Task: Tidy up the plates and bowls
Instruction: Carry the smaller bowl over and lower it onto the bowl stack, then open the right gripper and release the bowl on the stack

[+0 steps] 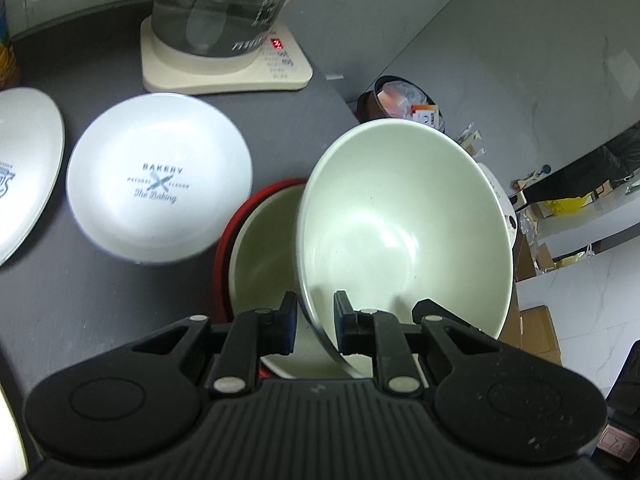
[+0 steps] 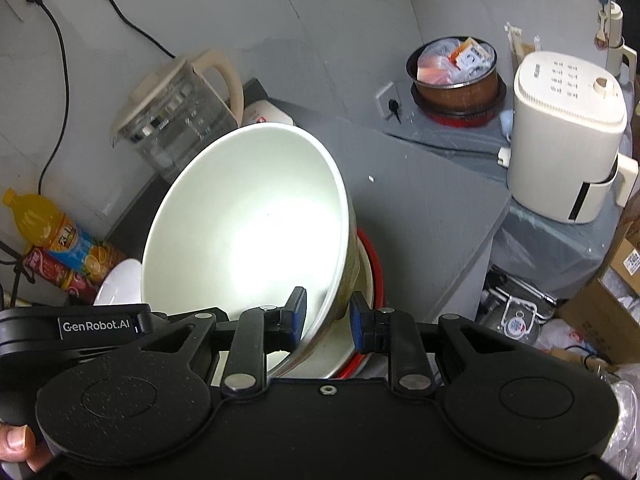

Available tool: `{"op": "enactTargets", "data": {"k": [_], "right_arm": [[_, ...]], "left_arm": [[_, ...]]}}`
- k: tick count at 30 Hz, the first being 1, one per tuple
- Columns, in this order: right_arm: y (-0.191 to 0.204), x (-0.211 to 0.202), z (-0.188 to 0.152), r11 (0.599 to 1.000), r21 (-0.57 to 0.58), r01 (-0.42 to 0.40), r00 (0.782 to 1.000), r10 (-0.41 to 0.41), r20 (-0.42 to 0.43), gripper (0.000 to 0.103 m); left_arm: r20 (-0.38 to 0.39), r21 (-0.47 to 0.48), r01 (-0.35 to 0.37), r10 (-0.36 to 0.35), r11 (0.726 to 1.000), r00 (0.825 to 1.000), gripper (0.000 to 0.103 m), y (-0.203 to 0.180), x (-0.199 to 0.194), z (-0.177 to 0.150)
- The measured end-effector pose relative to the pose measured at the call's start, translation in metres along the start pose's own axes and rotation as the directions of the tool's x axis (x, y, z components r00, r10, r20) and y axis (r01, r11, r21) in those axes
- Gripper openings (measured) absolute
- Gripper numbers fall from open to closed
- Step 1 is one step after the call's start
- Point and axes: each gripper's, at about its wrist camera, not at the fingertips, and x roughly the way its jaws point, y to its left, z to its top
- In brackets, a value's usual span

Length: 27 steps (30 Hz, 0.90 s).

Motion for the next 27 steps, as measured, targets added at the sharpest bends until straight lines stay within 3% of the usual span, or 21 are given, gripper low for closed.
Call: {"op": "enactTargets", "data": {"k": [13, 27], "right_arm": [[0.005, 0.009, -0.004, 1.000, -0.004, -0.002, 0.998, 0.002, -0.060, 0.027], [0.005, 0.008, 0.000, 1.000, 0.016, 0.005, 0.997, -0.003, -0.080, 0.032]], "left_arm": [[-0.043, -0.042, -0.023, 0.021, 0.999, 0.999, 0.017, 0.016, 0.007, -0.007], [-0.036, -0.067, -0.046, 0.044, 0.997, 0.998, 0.019, 0.023, -0.004, 0.001]]}}
